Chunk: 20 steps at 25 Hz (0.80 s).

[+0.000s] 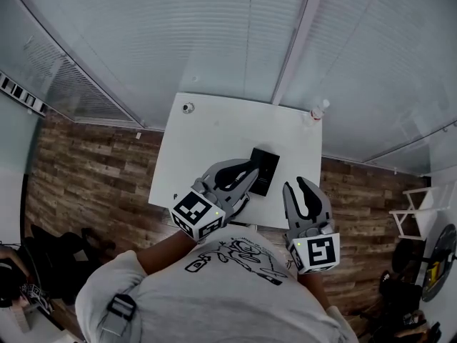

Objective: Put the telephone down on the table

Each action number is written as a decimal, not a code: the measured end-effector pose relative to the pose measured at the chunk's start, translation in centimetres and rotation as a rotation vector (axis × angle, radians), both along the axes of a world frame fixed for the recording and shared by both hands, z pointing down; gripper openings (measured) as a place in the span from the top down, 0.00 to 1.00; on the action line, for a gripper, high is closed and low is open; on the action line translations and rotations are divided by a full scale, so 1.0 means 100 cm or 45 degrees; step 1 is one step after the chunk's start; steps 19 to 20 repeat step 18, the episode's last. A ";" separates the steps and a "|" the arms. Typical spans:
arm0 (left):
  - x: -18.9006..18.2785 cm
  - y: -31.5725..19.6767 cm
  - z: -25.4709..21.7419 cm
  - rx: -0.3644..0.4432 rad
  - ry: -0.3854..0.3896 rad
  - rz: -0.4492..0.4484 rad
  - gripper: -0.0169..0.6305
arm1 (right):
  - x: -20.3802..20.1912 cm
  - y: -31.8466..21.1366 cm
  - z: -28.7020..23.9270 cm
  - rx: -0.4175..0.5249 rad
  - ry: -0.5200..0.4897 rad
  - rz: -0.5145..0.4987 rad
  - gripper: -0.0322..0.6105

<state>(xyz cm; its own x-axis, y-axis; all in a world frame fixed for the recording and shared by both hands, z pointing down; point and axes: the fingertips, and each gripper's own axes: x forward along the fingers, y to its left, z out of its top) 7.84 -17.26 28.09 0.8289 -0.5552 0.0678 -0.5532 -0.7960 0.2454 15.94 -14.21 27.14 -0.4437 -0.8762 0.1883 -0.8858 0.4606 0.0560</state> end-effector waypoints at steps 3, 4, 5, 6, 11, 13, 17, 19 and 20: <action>0.000 -0.001 -0.001 0.001 0.000 0.000 0.91 | -0.001 -0.002 -0.002 0.001 0.002 -0.008 0.79; 0.000 -0.001 -0.001 -0.001 0.003 0.000 0.91 | -0.001 -0.002 -0.002 0.002 0.004 -0.010 0.79; 0.001 -0.001 -0.001 -0.004 0.006 0.001 0.91 | 0.000 -0.003 -0.002 0.002 0.005 -0.009 0.79; 0.002 -0.001 -0.001 -0.006 0.008 0.002 0.91 | 0.001 -0.003 -0.002 0.002 0.005 -0.008 0.79; 0.002 -0.006 0.000 -0.005 0.004 -0.004 0.91 | 0.009 -0.006 0.000 -0.007 -0.010 0.003 0.79; 0.001 -0.007 0.001 -0.008 0.003 -0.008 0.91 | 0.009 -0.007 0.003 -0.018 -0.018 0.008 0.79; -0.002 -0.005 0.001 -0.015 0.011 -0.008 0.91 | 0.008 -0.007 0.003 -0.021 -0.012 0.016 0.79; -0.002 -0.005 0.000 -0.015 0.013 -0.009 0.91 | 0.007 -0.007 0.003 -0.021 -0.009 0.018 0.79; -0.002 -0.005 0.000 -0.015 0.013 -0.009 0.91 | 0.007 -0.007 0.003 -0.021 -0.009 0.018 0.79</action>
